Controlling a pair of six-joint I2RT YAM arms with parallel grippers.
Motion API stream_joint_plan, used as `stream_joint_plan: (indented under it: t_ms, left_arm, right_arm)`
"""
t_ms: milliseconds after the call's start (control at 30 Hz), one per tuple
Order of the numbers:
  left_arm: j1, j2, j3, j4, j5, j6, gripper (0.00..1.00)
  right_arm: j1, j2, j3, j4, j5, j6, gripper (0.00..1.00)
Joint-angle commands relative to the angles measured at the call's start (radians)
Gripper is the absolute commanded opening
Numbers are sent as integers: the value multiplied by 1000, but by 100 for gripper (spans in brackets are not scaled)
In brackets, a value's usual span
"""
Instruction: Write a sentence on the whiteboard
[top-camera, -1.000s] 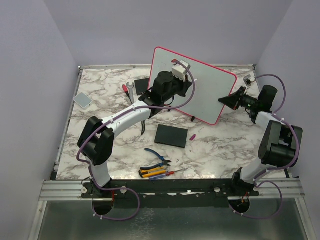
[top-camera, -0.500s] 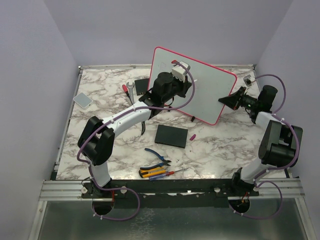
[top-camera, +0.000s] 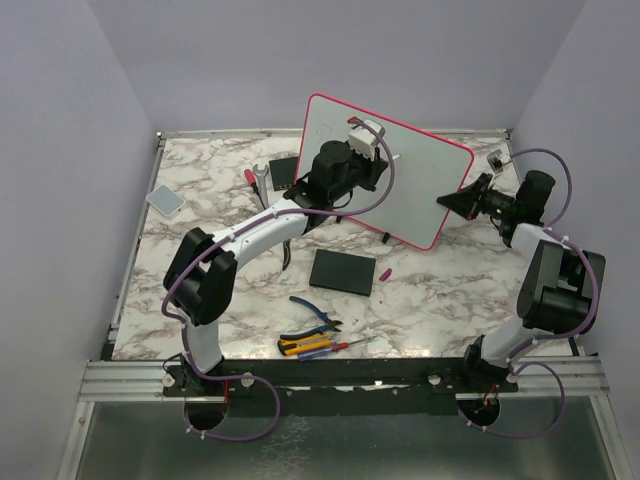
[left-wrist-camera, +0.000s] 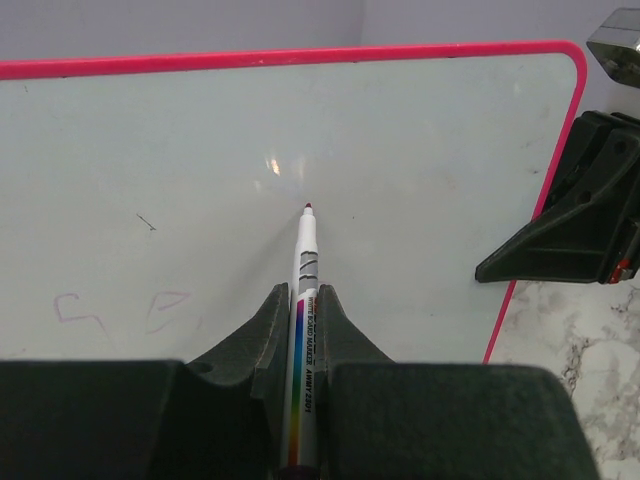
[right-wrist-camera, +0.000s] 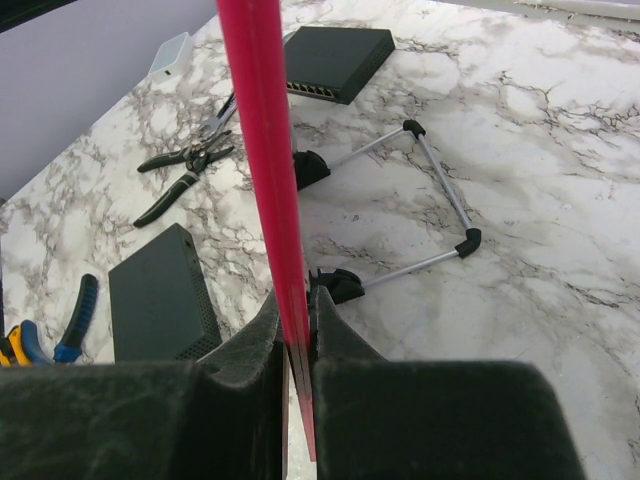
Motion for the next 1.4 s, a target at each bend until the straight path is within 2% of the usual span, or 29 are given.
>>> stream_joint_plan:
  t_ms: [0,400,1367]
  left_arm:
    - [-10,31,47,16,30,-7,0]
    - [-19,62,61,9,39,-2,0]
    - [-24,23,-136,30,-45,-6,0]
  right_arm:
    - [5,40,-12,-38,61,-18,1]
    - [6,40,-13,-40,61,-19,1]
    - [8,37,-12,-40,64,-19,1]
